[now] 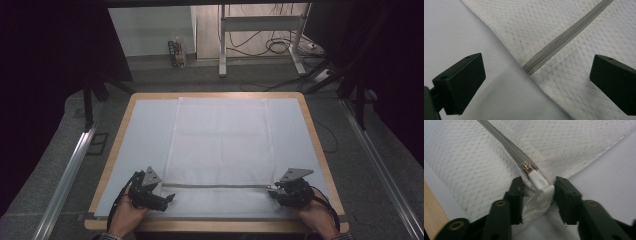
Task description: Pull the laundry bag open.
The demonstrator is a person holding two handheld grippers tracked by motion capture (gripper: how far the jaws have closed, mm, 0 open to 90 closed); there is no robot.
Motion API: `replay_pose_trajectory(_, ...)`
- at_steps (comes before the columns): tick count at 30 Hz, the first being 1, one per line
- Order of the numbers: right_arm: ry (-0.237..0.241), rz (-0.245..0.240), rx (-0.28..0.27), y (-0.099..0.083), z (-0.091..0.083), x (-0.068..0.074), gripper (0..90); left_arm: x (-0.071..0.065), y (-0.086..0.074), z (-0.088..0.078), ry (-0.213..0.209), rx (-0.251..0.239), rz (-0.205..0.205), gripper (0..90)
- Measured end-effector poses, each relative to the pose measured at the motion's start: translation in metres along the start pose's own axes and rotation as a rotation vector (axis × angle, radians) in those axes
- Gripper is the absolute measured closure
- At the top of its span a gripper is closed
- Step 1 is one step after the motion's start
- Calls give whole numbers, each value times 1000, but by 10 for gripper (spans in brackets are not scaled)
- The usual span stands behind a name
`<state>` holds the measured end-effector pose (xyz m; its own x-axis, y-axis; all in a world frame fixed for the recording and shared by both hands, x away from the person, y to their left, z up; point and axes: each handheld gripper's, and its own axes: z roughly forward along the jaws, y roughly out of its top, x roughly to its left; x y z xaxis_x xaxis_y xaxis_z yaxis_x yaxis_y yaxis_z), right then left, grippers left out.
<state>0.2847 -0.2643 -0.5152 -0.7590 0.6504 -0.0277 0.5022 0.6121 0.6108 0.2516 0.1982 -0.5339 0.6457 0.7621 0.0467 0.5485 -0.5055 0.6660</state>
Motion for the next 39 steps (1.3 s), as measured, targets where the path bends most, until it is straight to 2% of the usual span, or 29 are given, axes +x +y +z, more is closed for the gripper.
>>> replay_pose_trajectory(4, 32, -17, -15, 0, 0, -1, 803, 0, 0, 0, 2, -1, 0, 2)
replay_pose_trajectory(6, 30, -46, -8, 2, 0, 1, 819, 0, 1, 0, 3, -3, 0, 4)
replay_pose_trajectory(9, -6, -86, -6, 4, -2, 5, 828, -1, 2, 0, -1, -7, -3, 7)
replay_pose_trajectory(11, -11, -91, -28, 5, -5, 4, 831, -2, 4, 0, -8, -6, -8, 7)
replay_pose_trajectory(19, 14, -51, -55, 9, -11, 3, 830, -6, 9, 2, -28, -17, 0, 7)
replay_pose_trajectory(22, 19, -52, -72, 11, -13, 5, 833, -8, 13, 3, -50, -26, -6, 7)
replay_pose_trajectory(27, -12, -92, -79, 13, -13, 10, 839, -10, 20, 4, -99, -53, -31, 7)
replay_pose_trajectory(32, -10, -84, -77, 14, -13, 11, 838, -14, 30, 6, -143, -89, -57, 21)
replay_pose_trajectory(39, -3, -69, -76, 15, -13, 11, 836, -22, 47, 14, -167, -104, -29, 39)
